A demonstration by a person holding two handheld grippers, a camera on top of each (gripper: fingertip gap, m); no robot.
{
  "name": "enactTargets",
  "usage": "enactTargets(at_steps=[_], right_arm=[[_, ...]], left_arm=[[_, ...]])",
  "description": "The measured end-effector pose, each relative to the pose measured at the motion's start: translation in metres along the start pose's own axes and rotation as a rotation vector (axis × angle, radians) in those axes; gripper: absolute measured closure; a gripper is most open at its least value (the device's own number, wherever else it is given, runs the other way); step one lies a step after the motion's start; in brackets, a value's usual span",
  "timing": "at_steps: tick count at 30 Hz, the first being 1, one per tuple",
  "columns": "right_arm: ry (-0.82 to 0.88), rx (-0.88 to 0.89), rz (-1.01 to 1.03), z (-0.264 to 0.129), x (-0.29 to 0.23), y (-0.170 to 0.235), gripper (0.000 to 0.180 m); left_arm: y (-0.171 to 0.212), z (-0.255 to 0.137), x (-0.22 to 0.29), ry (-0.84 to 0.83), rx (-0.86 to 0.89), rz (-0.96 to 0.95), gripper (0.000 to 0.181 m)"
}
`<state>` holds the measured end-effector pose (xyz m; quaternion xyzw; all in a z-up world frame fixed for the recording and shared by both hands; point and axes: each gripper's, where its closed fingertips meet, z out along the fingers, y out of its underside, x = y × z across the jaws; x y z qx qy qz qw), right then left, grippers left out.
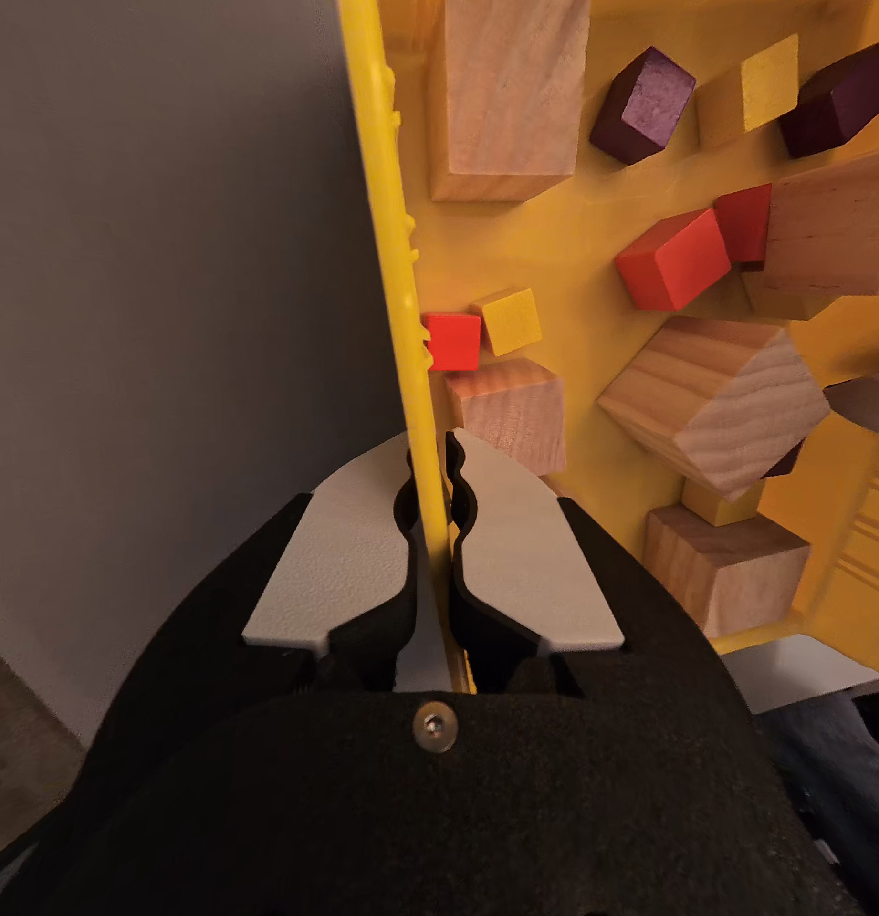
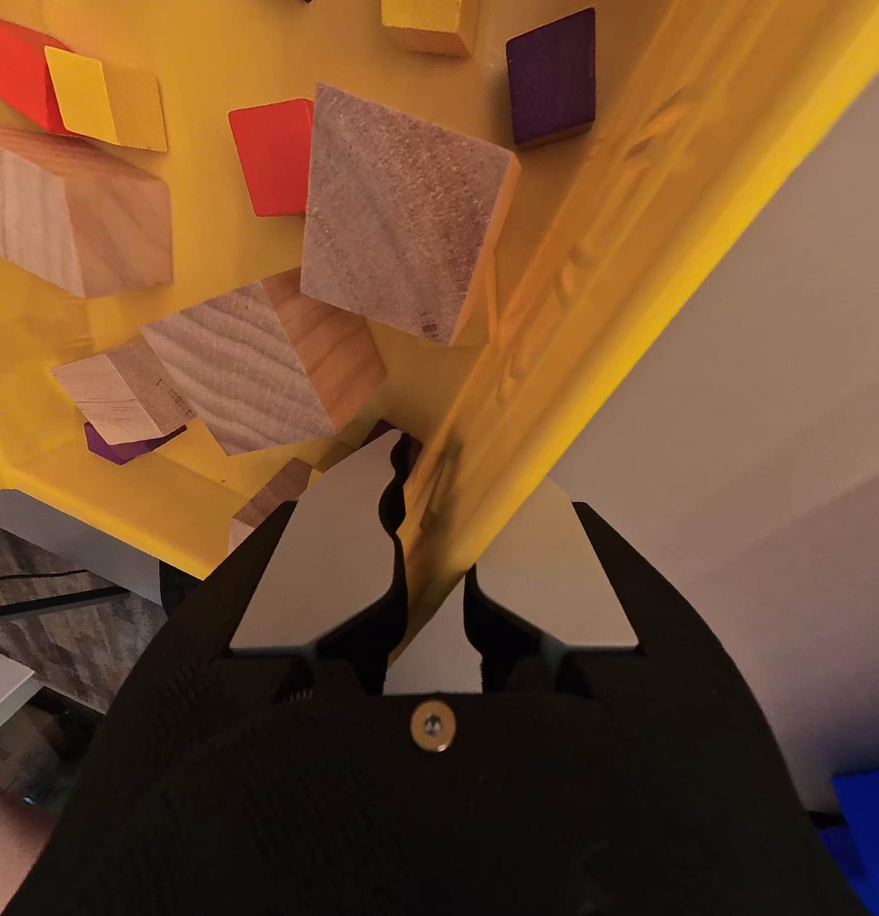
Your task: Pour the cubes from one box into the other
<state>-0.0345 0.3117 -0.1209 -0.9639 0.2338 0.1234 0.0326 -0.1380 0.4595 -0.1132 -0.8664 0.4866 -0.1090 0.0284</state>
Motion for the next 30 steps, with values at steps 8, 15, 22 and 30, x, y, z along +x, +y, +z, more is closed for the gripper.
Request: enactTargets(at_steps=[8,15,22,30], right_arm=[[-0.024,-0.006,0.048,0.000,0.004,0.001,0.169],[-0.017,-0.034,0.061,-0.006,0.025,0.011,0.173],[-0.045,0.005,0.085,-0.047,0.063,0.021,0.174],[-0.038,0.054,0.135,-0.131,0.134,0.049,0.173]], left_arm=[[0.001,-0.001,0.000,-0.068,-0.014,0.017,0.175],[0.001,-0.007,0.024,-0.138,-0.069,0.010,0.175],[-0.022,-0.035,0.075,-0.174,-0.051,0.058,0.175],[-0.061,-0.077,0.177,-0.174,-0.032,0.161,0.174]])
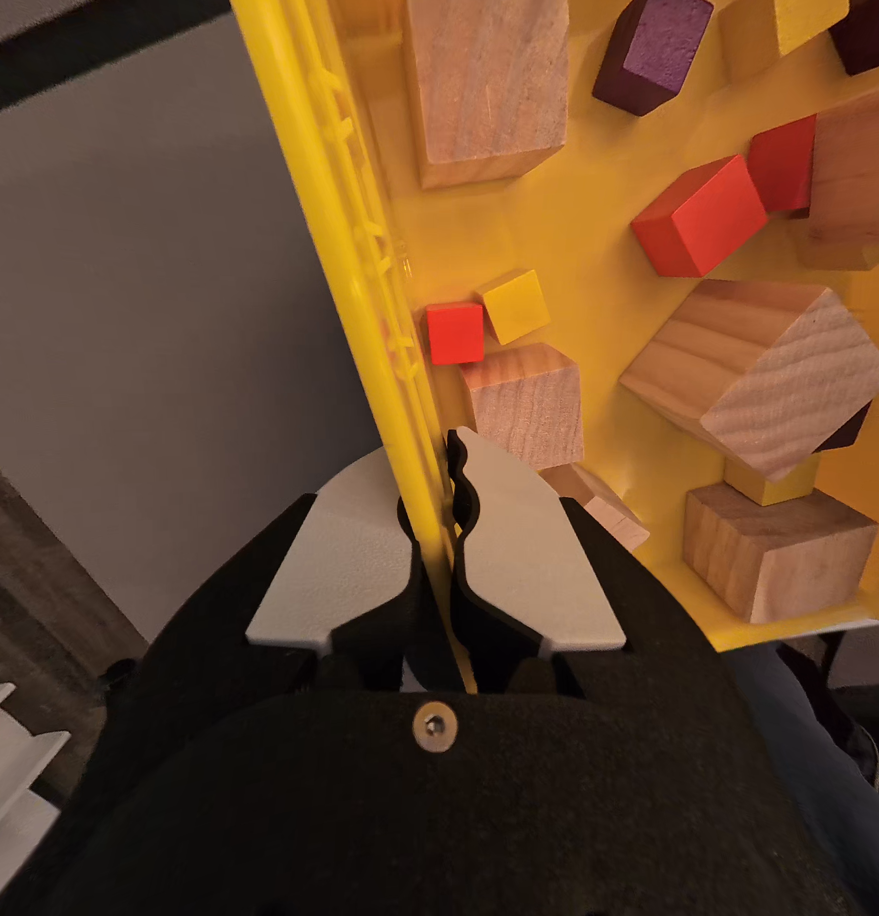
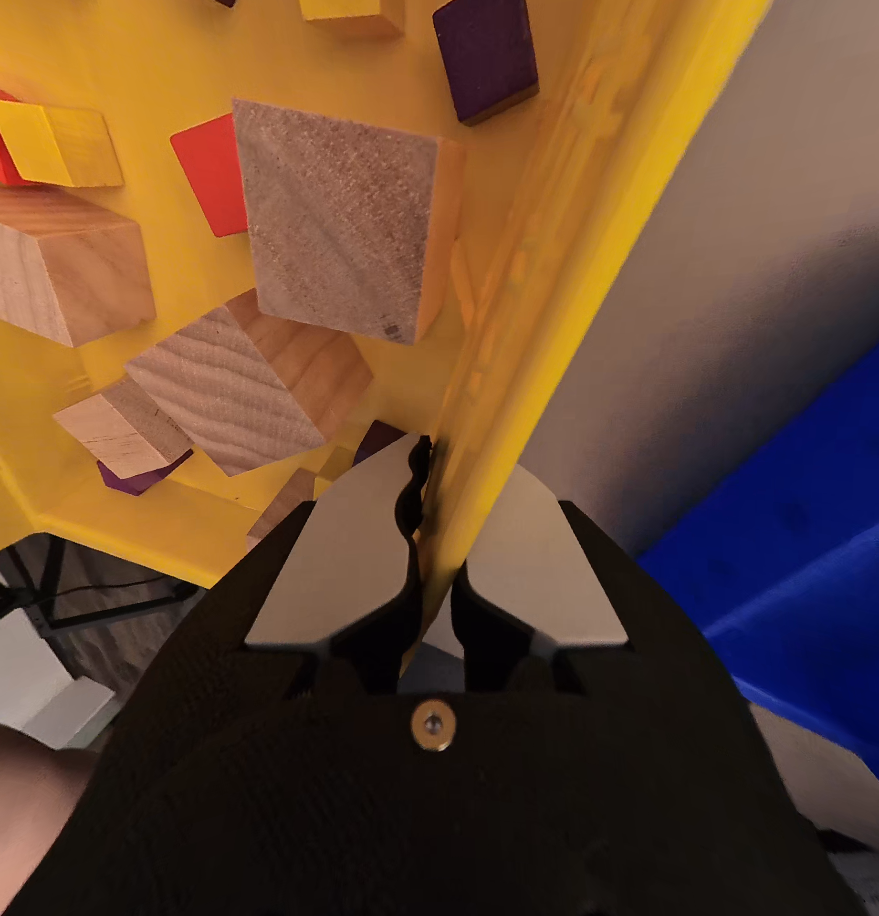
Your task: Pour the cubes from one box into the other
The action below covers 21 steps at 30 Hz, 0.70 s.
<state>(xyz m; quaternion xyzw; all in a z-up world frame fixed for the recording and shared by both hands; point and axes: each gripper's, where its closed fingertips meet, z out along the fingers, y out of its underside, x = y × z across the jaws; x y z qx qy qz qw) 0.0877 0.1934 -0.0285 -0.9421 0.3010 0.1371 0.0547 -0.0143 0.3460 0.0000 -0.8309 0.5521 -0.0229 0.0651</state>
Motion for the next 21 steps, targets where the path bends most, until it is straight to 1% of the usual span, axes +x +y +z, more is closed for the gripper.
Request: enactTargets(at_steps=[6,12,16,21], right_arm=[[0.026,0.036,0.097,-0.062,0.084,0.030,0.173],[0.078,0.057,0.228,-0.111,0.190,0.070,0.173],[0.100,0.082,0.307,-0.132,0.250,0.092,0.173],[0.114,0.096,0.350,-0.141,0.297,0.101,0.173]], left_arm=[[-0.051,-0.027,0.097,0.032,0.016,0.113,0.174],[-0.100,-0.031,0.215,0.079,0.034,0.252,0.174],[-0.129,-0.028,0.280,0.111,0.058,0.322,0.174],[-0.155,-0.020,0.325,0.119,0.059,0.369,0.174]])
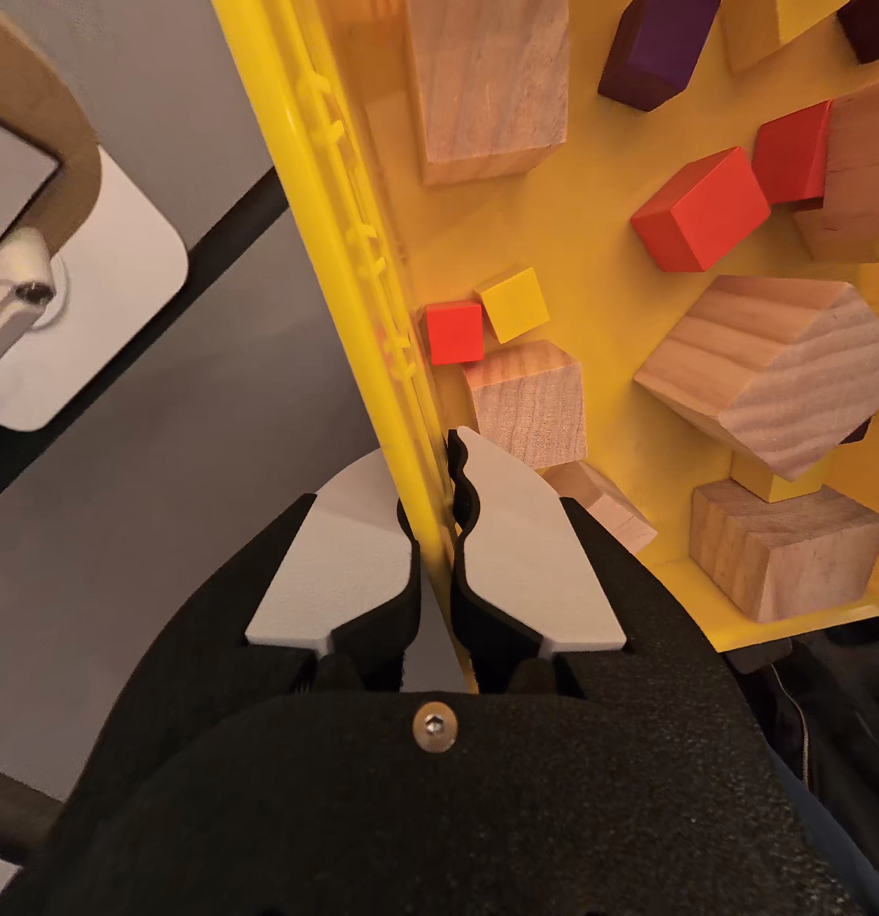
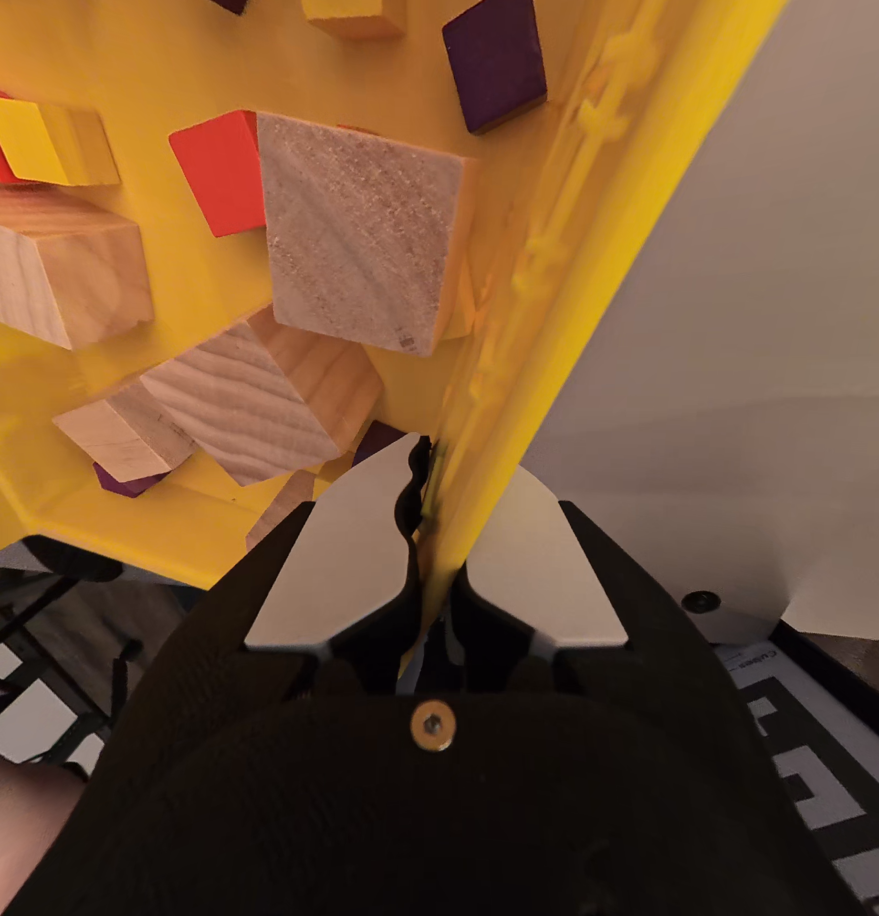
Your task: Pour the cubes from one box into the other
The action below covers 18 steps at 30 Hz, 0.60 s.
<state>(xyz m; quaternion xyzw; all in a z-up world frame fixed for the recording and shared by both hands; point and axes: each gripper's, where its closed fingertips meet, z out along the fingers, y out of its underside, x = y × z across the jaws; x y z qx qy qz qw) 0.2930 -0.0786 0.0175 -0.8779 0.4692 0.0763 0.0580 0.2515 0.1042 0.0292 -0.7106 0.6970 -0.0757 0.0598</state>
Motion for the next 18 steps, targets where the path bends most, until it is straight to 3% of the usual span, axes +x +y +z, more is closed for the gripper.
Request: enactTargets(at_steps=[18], right_arm=[[-0.023,0.053,0.021,0.013,0.024,-0.034,0.173]], left_arm=[[-0.041,0.019,-0.002,-0.004,0.023,0.032,0.174]])
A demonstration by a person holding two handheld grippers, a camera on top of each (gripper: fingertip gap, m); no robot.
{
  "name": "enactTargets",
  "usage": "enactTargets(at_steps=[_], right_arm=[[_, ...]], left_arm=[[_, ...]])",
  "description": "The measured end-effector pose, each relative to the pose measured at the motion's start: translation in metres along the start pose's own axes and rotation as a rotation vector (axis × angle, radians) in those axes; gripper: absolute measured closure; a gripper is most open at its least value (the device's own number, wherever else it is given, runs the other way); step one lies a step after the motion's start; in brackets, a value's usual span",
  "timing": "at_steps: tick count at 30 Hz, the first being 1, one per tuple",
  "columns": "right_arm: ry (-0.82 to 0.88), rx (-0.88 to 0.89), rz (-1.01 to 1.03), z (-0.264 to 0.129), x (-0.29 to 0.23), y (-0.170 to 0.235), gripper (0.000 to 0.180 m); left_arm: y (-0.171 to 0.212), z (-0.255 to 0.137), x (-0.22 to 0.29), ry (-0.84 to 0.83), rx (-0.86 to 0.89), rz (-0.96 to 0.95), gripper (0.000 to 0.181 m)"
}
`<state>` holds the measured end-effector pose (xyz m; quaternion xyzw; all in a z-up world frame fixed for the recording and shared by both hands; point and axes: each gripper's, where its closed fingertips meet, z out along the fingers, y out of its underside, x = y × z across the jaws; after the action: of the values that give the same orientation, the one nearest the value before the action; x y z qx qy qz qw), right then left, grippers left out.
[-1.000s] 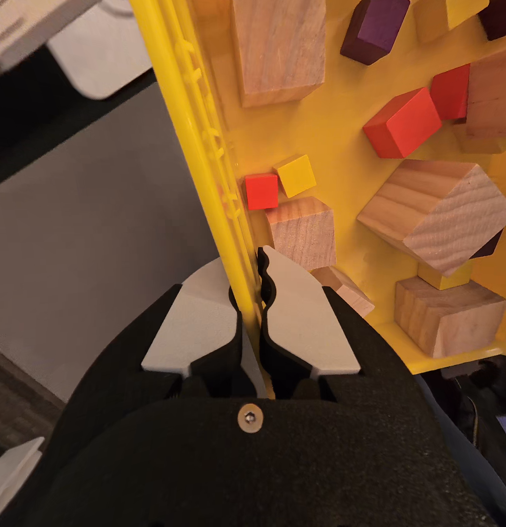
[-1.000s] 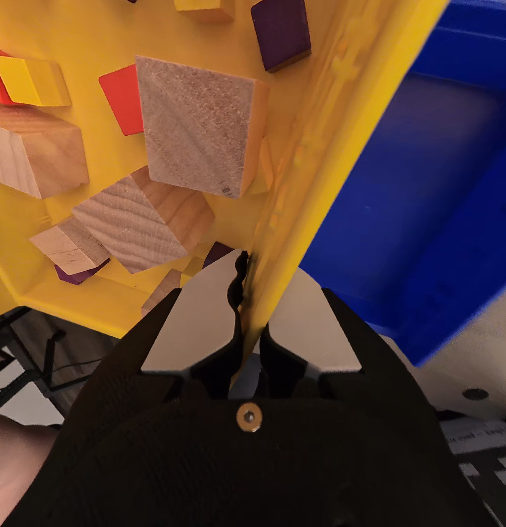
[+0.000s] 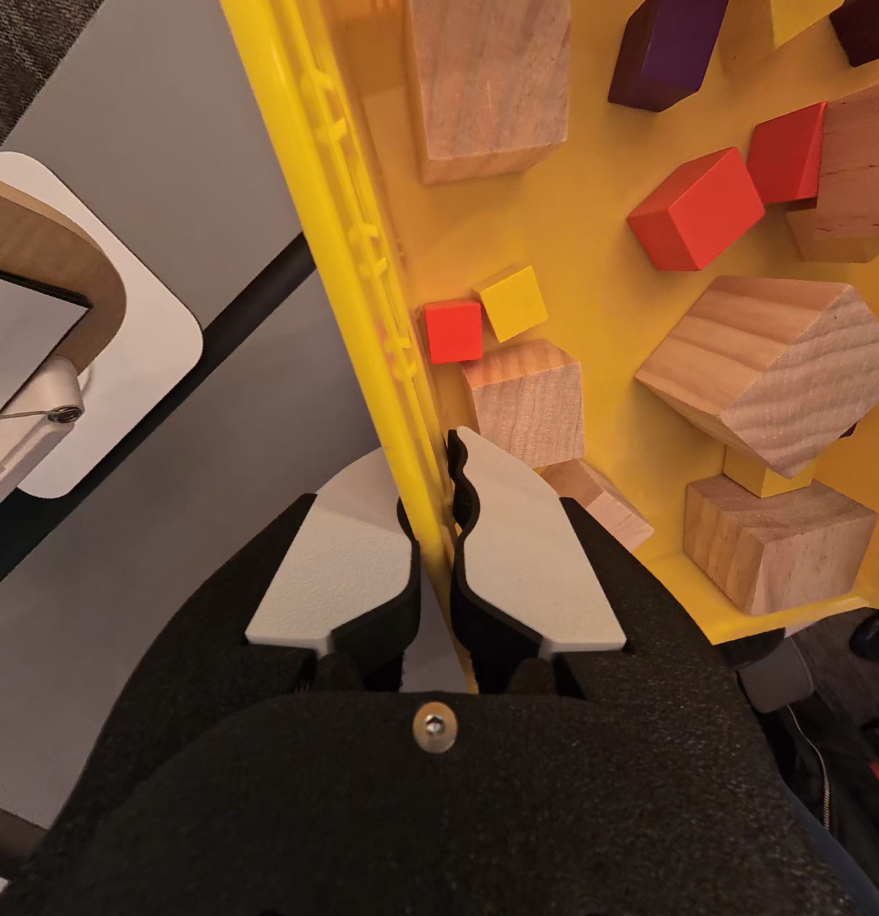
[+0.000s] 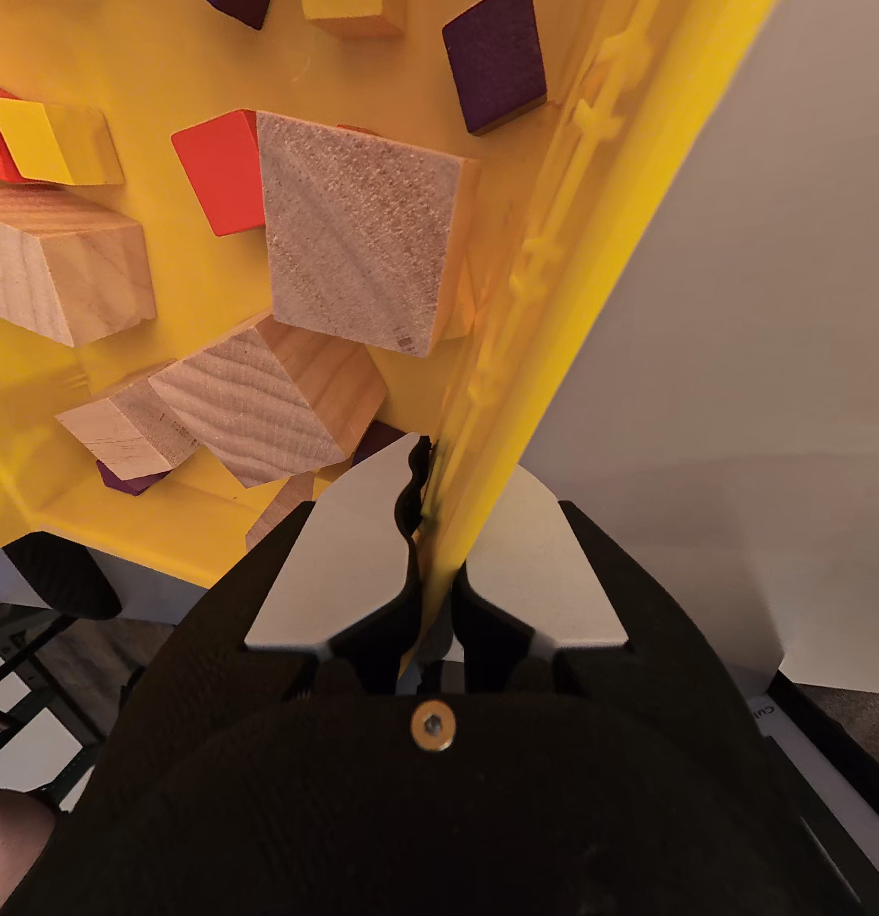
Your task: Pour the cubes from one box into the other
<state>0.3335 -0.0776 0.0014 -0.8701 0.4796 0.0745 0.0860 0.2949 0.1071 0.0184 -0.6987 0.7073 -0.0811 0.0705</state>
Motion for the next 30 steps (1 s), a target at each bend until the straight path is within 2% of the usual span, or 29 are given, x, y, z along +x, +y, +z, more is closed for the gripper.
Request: enactTargets(at_steps=[20,30], right_arm=[[0.029,0.095,-0.050,-0.003,-0.005,-0.018,0.173],[0.043,0.215,-0.084,-0.005,0.000,-0.031,0.173]], left_arm=[[-0.006,-0.005,-0.011,-0.028,0.071,-0.011,0.173],[-0.015,-0.009,-0.011,-0.068,0.158,0.012,0.173]])
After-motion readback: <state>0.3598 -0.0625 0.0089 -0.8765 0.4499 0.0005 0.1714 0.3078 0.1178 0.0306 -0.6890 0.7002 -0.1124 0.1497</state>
